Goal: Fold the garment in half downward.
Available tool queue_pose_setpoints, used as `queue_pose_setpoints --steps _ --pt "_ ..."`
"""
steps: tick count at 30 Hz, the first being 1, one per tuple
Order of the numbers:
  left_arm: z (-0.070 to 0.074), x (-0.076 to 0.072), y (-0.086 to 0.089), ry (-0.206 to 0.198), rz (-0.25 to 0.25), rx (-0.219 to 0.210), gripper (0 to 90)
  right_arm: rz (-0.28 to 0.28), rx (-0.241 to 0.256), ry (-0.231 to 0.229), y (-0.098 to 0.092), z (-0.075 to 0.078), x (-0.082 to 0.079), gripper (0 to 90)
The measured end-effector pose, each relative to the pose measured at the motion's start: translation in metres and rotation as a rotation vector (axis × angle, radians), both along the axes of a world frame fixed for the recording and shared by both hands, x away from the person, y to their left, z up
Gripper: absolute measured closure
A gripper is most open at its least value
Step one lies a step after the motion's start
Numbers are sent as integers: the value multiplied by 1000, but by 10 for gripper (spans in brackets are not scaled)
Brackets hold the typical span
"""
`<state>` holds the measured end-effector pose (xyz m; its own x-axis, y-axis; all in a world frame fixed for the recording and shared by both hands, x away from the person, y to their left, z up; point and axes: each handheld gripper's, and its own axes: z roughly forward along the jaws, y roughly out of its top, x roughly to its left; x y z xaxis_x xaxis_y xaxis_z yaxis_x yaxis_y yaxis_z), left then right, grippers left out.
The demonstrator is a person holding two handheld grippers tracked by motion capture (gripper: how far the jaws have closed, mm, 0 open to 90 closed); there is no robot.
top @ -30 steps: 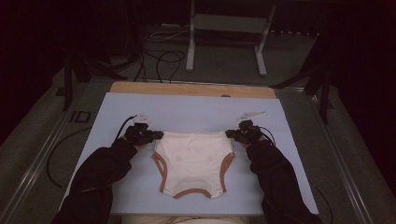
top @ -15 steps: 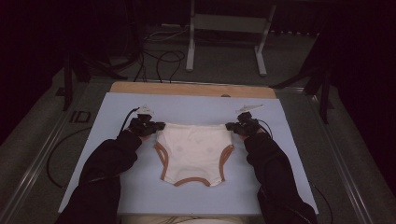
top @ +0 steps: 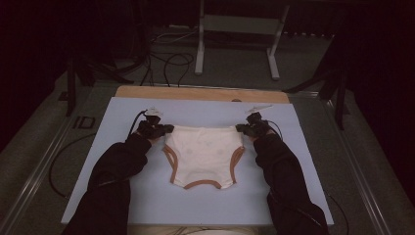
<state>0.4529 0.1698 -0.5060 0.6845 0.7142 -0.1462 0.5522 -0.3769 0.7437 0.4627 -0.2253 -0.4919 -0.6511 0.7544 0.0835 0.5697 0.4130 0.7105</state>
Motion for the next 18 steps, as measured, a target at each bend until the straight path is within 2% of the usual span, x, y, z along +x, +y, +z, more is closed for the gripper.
queue_pose_setpoints --steps 3,9,18 --pt "-3 2 -1 11 5 21 876 -4 0 3 1 -2 3 867" --pt "-7 6 -2 29 27 22 873 -15 -11 15 4 -7 8 866" --pt "-9 9 -5 24 28 38 867 -27 -13 29 4 -10 11 862"
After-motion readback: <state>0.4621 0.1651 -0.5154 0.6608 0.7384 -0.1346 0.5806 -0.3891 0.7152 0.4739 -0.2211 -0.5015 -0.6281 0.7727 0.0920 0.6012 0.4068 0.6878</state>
